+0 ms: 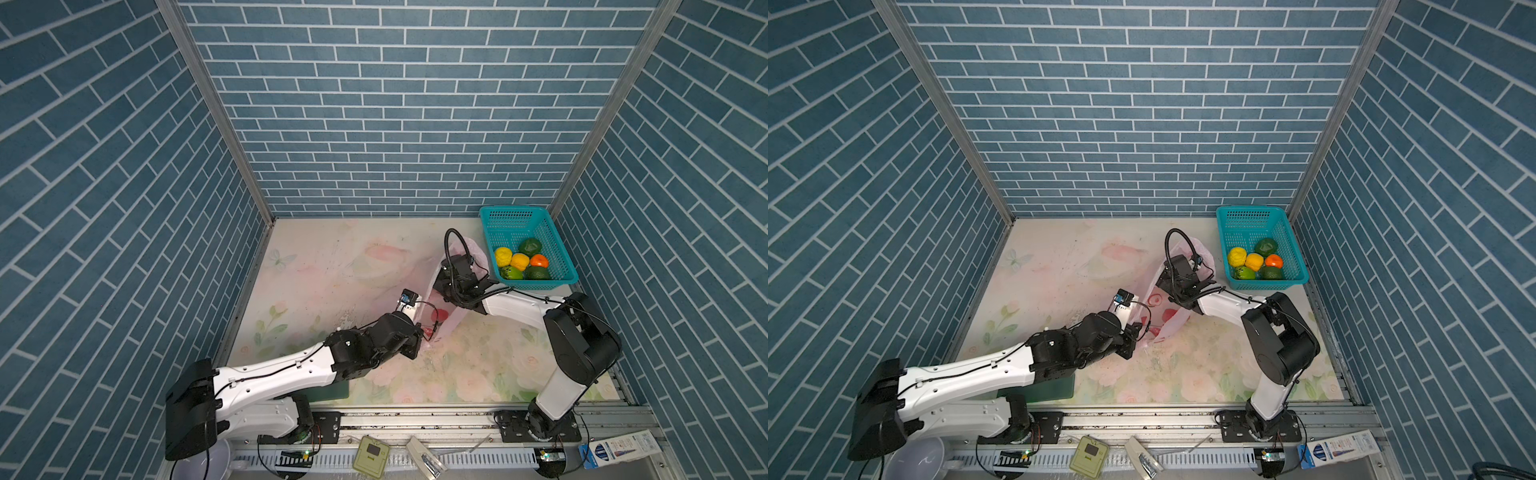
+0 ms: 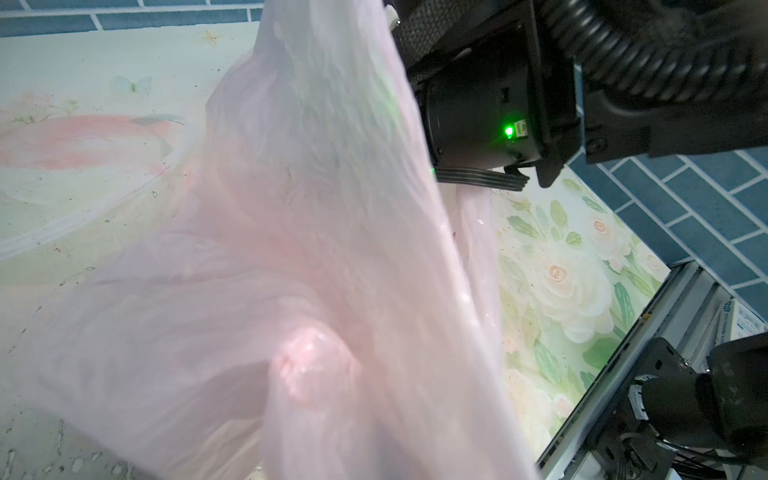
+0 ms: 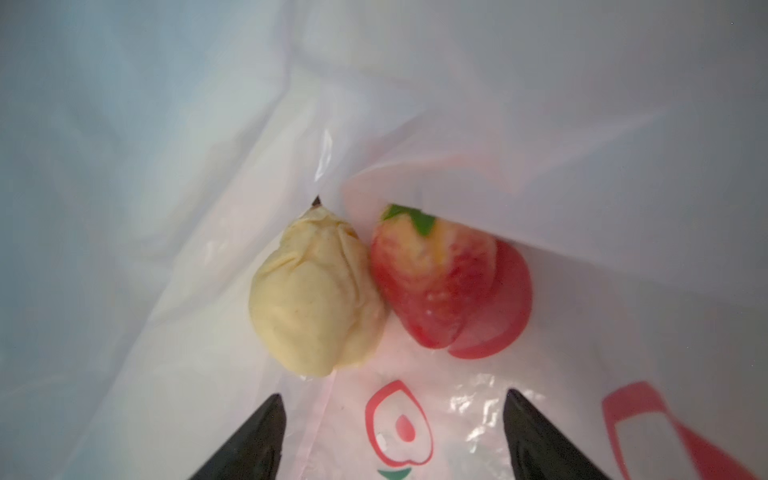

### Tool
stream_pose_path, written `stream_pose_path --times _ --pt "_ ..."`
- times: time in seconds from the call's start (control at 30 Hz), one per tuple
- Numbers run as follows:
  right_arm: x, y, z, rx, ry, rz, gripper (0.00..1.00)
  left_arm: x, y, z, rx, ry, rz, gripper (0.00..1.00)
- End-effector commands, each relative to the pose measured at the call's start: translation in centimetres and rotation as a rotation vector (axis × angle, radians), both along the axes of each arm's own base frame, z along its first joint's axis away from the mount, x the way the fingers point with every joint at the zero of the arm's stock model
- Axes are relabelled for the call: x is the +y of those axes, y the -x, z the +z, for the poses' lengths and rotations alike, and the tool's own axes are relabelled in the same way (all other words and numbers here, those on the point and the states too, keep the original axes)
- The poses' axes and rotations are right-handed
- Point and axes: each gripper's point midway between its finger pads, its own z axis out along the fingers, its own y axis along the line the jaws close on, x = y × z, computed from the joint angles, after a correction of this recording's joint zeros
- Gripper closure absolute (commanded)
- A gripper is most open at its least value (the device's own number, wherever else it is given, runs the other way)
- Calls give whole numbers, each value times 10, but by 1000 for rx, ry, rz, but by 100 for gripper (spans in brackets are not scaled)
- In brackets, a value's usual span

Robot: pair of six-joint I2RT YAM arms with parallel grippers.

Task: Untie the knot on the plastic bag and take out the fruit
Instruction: 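Lower the right gripper onto the red-yellow apple and close it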

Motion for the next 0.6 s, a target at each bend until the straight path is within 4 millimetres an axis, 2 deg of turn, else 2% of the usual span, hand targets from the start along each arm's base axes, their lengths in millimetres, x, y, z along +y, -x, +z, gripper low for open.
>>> stream_pose_path --times 0.0,0.3,0.57 --pt "-14 1 -17 26 57 -11 20 -6 2 5 -8 3 -6 100" --pt "-20 -25 -30 -21 73 -90 20 -21 11 4 -3 9 -39 100" --pt "-27 -43 -42 -54 109 -132 21 -23 13 3 -2 7 -41 100"
